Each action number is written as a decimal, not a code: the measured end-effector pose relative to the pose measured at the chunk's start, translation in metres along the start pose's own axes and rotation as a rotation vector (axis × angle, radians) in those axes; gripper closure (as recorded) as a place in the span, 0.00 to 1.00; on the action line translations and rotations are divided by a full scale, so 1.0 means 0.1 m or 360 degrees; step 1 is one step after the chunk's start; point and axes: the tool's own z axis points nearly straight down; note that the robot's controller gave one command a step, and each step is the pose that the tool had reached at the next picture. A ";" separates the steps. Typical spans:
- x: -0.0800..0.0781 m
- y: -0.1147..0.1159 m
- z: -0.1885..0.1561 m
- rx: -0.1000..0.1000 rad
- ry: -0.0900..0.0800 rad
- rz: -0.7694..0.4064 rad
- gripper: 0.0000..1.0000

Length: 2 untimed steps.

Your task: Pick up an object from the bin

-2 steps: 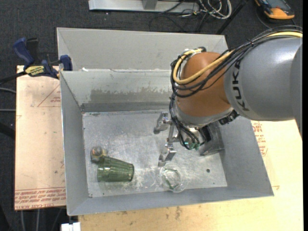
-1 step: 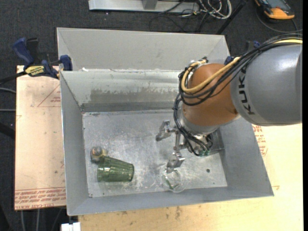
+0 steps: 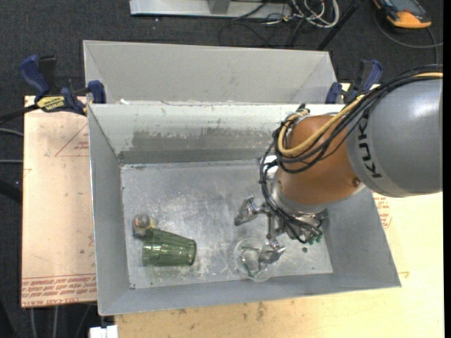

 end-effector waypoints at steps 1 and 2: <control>0.29 -0.31 0.29 -0.0005 -0.0036 -0.0261 1.00; 0.29 -0.31 0.29 -0.0004 -0.0036 -0.0260 1.00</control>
Offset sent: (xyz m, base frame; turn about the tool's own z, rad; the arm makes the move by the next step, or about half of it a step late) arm 0.0000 0.0000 0.0000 0.0000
